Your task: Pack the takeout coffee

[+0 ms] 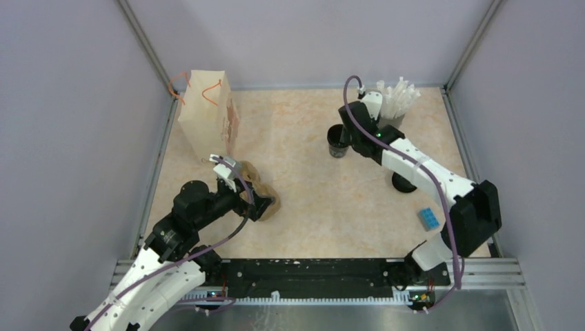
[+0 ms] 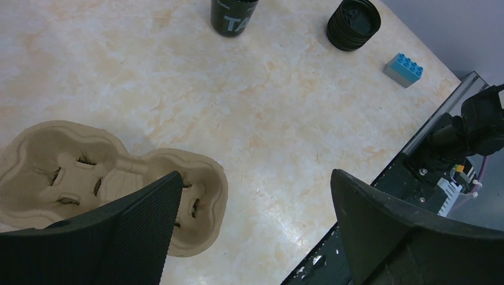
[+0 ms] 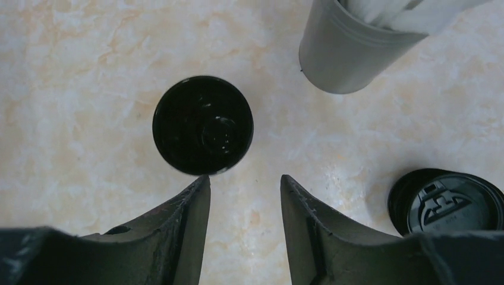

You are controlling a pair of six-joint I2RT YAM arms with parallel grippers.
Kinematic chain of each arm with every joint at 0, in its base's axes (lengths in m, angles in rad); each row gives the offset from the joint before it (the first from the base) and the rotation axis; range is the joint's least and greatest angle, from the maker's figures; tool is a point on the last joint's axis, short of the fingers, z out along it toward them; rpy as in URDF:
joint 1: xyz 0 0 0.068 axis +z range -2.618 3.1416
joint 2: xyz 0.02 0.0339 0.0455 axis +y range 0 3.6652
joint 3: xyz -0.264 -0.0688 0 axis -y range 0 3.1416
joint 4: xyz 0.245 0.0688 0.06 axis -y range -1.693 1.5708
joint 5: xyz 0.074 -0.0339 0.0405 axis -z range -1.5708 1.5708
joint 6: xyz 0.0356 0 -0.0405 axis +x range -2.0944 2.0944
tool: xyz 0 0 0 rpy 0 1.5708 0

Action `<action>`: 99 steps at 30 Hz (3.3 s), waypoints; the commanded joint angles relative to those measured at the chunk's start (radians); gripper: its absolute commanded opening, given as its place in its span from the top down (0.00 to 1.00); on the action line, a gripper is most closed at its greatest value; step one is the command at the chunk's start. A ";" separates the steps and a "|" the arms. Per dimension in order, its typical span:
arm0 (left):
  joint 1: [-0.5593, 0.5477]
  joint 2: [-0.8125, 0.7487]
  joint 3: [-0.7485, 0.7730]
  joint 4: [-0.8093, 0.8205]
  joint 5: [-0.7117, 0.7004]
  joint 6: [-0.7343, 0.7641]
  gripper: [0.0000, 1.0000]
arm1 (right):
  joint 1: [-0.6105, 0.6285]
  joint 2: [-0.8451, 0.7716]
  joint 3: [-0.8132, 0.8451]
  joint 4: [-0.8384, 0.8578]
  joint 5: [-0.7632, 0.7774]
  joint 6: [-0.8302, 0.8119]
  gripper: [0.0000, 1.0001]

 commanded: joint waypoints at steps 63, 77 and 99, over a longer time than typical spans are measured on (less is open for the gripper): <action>0.004 0.025 0.005 0.027 -0.026 -0.011 0.01 | -0.022 -0.115 -0.192 -0.009 -0.400 -0.151 1.00; 0.004 0.055 0.004 0.032 0.002 -0.011 0.01 | 0.137 -0.445 -0.432 -0.005 -0.413 -0.008 1.00; 0.005 0.074 0.004 0.031 0.003 -0.011 0.01 | 0.148 -0.420 -0.386 -0.022 -0.454 -0.031 0.80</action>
